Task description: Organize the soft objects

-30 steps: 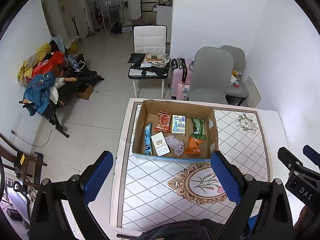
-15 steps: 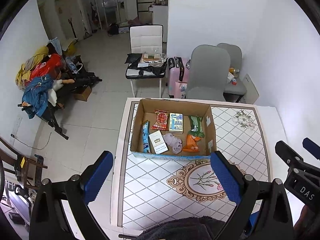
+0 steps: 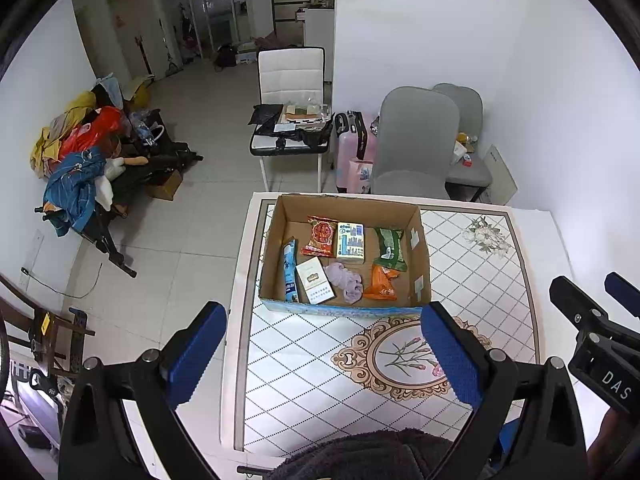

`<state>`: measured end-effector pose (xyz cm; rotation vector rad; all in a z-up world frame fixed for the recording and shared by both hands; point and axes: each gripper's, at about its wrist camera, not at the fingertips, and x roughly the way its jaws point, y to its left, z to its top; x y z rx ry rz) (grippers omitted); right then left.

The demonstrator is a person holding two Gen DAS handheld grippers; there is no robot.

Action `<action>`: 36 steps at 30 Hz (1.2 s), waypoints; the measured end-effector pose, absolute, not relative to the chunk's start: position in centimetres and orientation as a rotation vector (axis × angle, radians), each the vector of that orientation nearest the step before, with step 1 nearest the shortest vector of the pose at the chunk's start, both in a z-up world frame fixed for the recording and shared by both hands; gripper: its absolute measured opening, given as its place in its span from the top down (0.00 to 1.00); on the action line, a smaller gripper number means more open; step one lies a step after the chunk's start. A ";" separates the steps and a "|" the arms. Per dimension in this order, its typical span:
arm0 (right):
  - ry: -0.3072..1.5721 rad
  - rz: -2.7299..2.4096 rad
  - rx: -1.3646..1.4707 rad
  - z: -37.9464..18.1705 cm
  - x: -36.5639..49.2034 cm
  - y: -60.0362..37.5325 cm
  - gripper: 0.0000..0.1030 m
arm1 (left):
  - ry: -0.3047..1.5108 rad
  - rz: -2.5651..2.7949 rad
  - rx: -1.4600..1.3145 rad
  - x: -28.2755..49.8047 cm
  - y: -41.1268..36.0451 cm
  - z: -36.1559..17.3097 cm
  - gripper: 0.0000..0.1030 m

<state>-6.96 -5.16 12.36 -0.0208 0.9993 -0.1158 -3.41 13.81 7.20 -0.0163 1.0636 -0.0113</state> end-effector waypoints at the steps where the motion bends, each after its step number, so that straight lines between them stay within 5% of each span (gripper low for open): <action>1: 1.000 -0.116 -0.017 12.3 -6.9 -5.3 0.09 | 1.066 -0.012 -0.016 -3.4 13.8 7.2 0.03; 36: 1.022 -0.101 0.002 11.0 -7.5 -4.9 0.09 | 1.087 -0.011 -0.026 -4.2 13.6 6.5 0.03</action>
